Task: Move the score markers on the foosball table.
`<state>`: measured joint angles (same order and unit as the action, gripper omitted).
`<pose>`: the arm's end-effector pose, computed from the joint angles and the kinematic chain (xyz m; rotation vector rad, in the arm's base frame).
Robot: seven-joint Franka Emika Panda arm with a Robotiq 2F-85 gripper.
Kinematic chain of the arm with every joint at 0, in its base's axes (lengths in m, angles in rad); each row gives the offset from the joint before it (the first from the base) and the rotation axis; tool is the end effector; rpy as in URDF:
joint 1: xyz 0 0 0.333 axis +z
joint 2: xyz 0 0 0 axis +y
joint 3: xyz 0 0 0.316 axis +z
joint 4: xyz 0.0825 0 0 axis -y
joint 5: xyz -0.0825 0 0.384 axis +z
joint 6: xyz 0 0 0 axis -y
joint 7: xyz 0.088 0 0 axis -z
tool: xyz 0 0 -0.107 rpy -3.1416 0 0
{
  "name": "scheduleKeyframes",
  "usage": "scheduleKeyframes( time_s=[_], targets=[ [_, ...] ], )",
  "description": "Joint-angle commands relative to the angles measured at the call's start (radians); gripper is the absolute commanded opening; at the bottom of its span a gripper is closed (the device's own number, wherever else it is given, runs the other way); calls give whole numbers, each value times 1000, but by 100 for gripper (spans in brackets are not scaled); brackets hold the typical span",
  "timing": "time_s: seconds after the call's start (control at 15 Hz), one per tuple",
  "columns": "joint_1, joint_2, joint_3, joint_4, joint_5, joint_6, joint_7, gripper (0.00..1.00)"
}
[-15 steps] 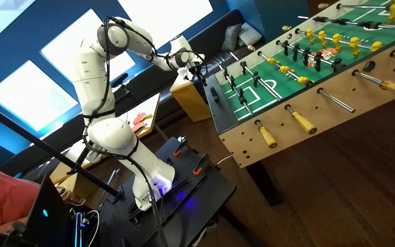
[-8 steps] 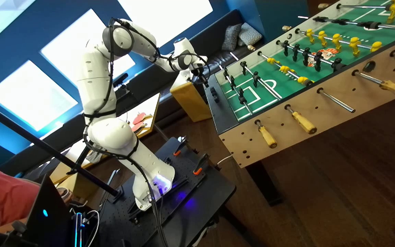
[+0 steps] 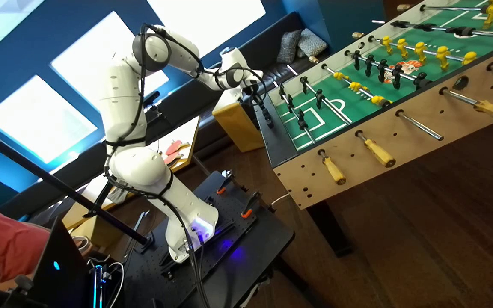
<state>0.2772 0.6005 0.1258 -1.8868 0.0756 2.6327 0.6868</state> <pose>0.5995 0.2483 0.2020 -2.9165 0.5522 -0.1028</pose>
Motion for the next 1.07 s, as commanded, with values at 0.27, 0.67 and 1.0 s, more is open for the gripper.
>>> scheduleKeyframes(
  time_s=[0.27, 0.67, 1.0],
  targets=[
    [15, 42, -25, 43, 33, 9, -24, 0],
    [13, 37, -43, 30, 35, 5, -12, 0],
    [14, 32, -55, 10, 40, 10, -7, 0]
  ],
)
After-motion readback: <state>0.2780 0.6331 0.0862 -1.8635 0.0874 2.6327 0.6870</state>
